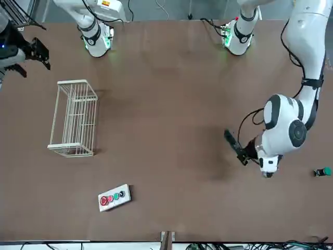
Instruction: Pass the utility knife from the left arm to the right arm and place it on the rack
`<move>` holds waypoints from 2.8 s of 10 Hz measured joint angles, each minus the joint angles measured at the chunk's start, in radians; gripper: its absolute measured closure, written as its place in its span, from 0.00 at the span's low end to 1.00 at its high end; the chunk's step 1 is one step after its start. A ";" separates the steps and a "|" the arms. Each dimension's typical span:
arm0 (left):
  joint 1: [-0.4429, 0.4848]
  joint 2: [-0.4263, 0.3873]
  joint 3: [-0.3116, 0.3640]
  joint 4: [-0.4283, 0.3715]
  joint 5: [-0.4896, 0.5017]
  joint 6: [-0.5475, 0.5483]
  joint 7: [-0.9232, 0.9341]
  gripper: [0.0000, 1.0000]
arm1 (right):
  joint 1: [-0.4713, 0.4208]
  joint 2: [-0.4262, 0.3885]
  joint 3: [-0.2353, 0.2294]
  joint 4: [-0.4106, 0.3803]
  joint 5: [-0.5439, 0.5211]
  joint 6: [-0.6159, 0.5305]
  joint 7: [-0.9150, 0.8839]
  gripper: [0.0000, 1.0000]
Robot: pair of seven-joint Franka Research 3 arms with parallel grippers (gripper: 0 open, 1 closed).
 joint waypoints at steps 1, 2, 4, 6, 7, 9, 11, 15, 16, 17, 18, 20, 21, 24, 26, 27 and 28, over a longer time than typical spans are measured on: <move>-0.016 -0.003 -0.045 0.023 0.000 -0.026 -0.137 0.65 | 0.005 0.001 0.026 0.000 0.007 0.023 -0.063 0.00; -0.045 -0.007 -0.071 0.046 0.000 -0.054 -0.259 0.65 | 0.010 0.003 0.069 -0.001 0.028 0.053 -0.114 0.00; -0.119 -0.020 -0.079 0.074 0.000 -0.079 -0.444 0.65 | 0.017 0.016 0.167 -0.003 0.082 0.137 -0.258 0.00; -0.166 -0.051 -0.101 0.085 -0.001 -0.082 -0.632 0.65 | 0.020 0.050 0.259 -0.005 0.150 0.224 -0.321 0.00; -0.172 -0.068 -0.134 0.090 -0.001 -0.084 -0.741 0.65 | 0.021 0.074 0.302 -0.005 0.174 0.278 -0.332 0.00; -0.189 -0.087 -0.196 0.109 -0.001 -0.091 -0.930 0.65 | 0.023 0.137 0.390 -0.005 0.184 0.387 -0.357 0.00; -0.244 -0.090 -0.214 0.114 -0.001 -0.091 -1.072 0.65 | 0.023 0.199 0.457 0.001 0.208 0.460 -0.365 0.00; -0.310 -0.134 -0.226 0.125 -0.001 -0.092 -1.198 0.65 | 0.023 0.306 0.557 0.088 0.245 0.507 -0.299 0.00; -0.308 -0.139 -0.235 0.127 -0.001 -0.093 -1.199 0.65 | 0.024 0.341 0.583 0.109 0.229 0.517 -0.263 0.00; -0.308 -0.144 -0.248 0.131 -0.001 -0.097 -1.199 0.65 | 0.028 0.371 0.594 0.125 0.205 0.520 -0.229 0.00; -0.307 -0.150 -0.260 0.132 -0.001 -0.116 -1.199 0.65 | 0.036 0.402 0.598 0.143 0.166 0.521 -0.199 0.00; -0.307 -0.159 -0.272 0.142 -0.001 -0.158 -1.196 0.65 | 0.048 0.461 0.617 0.171 0.106 0.521 -0.169 0.00; -0.305 -0.162 -0.273 0.152 -0.002 -0.172 -1.195 0.65 | 0.052 0.484 0.627 0.181 0.077 0.522 -0.161 0.00; -0.279 -0.166 -0.273 0.174 -0.061 -0.200 -1.150 0.65 | 0.057 0.507 0.644 0.202 0.053 0.521 -0.155 0.00; -0.264 -0.166 -0.273 0.188 -0.074 -0.203 -1.140 0.65 | 0.058 0.508 0.662 0.224 0.053 0.498 -0.151 0.00; -0.261 -0.166 -0.273 0.192 -0.075 -0.203 -1.140 0.65 | 0.058 0.508 0.666 0.236 0.053 0.476 -0.150 0.00; -0.259 -0.166 -0.273 0.192 -0.076 -0.204 -1.140 0.65 | 0.058 0.508 0.671 0.243 0.053 0.463 -0.146 0.00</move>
